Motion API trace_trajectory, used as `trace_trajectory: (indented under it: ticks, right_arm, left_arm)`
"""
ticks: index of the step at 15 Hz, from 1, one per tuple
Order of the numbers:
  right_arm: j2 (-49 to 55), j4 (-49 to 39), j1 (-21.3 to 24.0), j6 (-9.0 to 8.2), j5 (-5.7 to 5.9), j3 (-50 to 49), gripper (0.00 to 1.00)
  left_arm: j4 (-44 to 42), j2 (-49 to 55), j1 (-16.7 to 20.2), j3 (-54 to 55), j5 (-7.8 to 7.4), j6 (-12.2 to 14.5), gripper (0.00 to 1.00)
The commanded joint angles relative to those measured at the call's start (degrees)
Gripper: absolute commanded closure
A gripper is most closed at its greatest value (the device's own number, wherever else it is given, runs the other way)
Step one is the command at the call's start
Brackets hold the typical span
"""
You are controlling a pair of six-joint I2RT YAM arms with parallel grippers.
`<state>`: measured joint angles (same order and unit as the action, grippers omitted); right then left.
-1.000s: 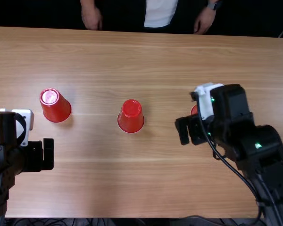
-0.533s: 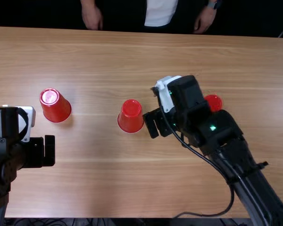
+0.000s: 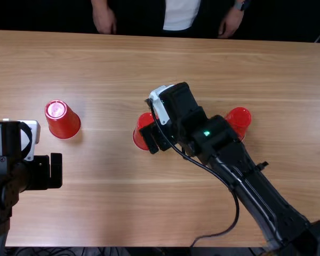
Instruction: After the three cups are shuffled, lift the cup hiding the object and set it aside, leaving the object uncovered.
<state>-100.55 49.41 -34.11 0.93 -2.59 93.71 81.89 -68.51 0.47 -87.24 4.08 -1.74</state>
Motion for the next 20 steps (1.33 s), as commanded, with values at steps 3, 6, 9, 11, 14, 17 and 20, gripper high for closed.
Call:
trace_trajectory:
  ticks: [3,6,9,11,14,17,20]
  right_arm:
    - [-5.88,-0.09,-0.78,-0.51,-0.26,4.9,0.0]
    - [-9.13,-0.09,-0.78,-0.51,-0.26,6.4,0.0]
    - [-11.51,-0.2,-0.78,-0.51,-0.26,6.48,0.0]
    - [-13.35,-0.94,-0.7,-0.51,-0.15,7.63,0.0]
    - [-16.25,-1.15,-0.7,-0.51,-0.15,9.56,0.0]
    - [-19.07,-0.94,-0.7,-0.51,-0.15,10.44,0.0]
    - [-20.21,-1.04,-0.7,-0.51,0.16,10.53,0.0]
  left_arm:
    - [-0.36,-0.04,-0.03,2.25,-0.28,-0.37,0.0]
    - [-1.84,-0.13,-0.03,3.31,-0.28,-0.37,0.0]
    - [-2.05,-0.22,-0.03,3.92,-0.28,-0.37,0.0]
    - [-2.05,-0.22,0.06,4.19,-0.28,-0.27,0.0]
    - [-2.15,-0.22,0.15,5.59,-0.28,0.05,0.0]
    - [-2.15,-0.22,0.23,6.65,-0.38,0.16,0.0]
    - [-2.15,-0.31,0.32,6.56,-0.38,0.16,0.0]
